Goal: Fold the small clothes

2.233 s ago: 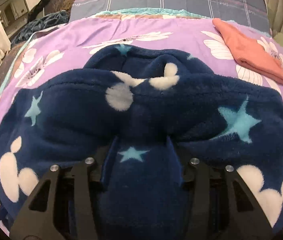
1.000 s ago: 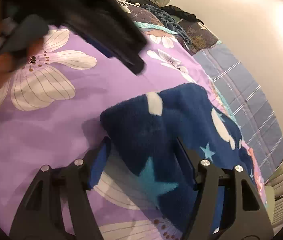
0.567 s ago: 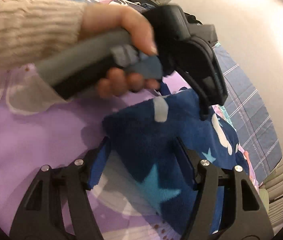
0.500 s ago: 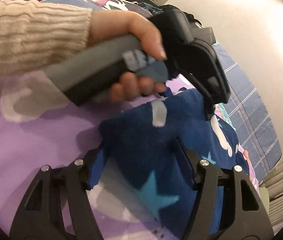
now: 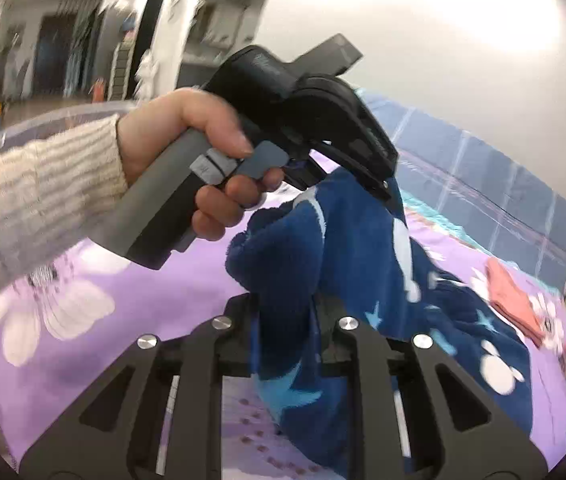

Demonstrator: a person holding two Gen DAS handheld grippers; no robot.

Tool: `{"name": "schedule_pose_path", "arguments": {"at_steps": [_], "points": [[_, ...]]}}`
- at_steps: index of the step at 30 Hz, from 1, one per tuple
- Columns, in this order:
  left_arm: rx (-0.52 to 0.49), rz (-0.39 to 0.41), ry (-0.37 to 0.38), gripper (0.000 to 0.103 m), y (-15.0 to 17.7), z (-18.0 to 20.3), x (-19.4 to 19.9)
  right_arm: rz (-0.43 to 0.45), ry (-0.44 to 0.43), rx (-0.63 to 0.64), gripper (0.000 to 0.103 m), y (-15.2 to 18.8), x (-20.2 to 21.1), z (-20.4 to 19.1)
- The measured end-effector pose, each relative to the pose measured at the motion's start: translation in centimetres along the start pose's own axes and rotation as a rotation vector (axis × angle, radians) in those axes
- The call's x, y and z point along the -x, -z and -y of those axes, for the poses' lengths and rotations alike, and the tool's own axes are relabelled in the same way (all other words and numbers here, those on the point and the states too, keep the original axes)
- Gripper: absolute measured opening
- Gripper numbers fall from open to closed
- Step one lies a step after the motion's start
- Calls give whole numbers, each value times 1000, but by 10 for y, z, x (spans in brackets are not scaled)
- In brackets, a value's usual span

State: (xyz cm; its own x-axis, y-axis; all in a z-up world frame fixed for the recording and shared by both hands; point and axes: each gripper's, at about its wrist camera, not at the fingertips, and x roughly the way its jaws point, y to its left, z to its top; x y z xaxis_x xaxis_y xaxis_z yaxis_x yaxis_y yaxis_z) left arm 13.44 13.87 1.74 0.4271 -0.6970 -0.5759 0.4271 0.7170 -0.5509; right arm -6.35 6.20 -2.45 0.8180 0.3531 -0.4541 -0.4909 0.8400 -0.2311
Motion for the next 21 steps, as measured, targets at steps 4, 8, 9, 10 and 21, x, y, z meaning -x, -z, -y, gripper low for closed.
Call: {"name": "schedule_pose_path", "arguments": {"at_steps": [4, 8, 9, 10, 21], "points": [[-107, -64, -44, 29, -16, 65, -34, 58, 14, -190, 18, 9, 34, 59], [-207, -137, -100, 30, -15, 119, -81, 71, -17, -422, 18, 36, 56, 126], [-233, -154, -116, 30, -13, 132, -93, 74, -25, -462, 18, 44, 61, 139], [-258, -169, -133, 30, -10, 143, -105, 81, -21, -507, 18, 57, 67, 156], [-460, -340, -342, 53, 34, 222, -256, 20, -120, -939, 18, 178, 94, 262]]}}
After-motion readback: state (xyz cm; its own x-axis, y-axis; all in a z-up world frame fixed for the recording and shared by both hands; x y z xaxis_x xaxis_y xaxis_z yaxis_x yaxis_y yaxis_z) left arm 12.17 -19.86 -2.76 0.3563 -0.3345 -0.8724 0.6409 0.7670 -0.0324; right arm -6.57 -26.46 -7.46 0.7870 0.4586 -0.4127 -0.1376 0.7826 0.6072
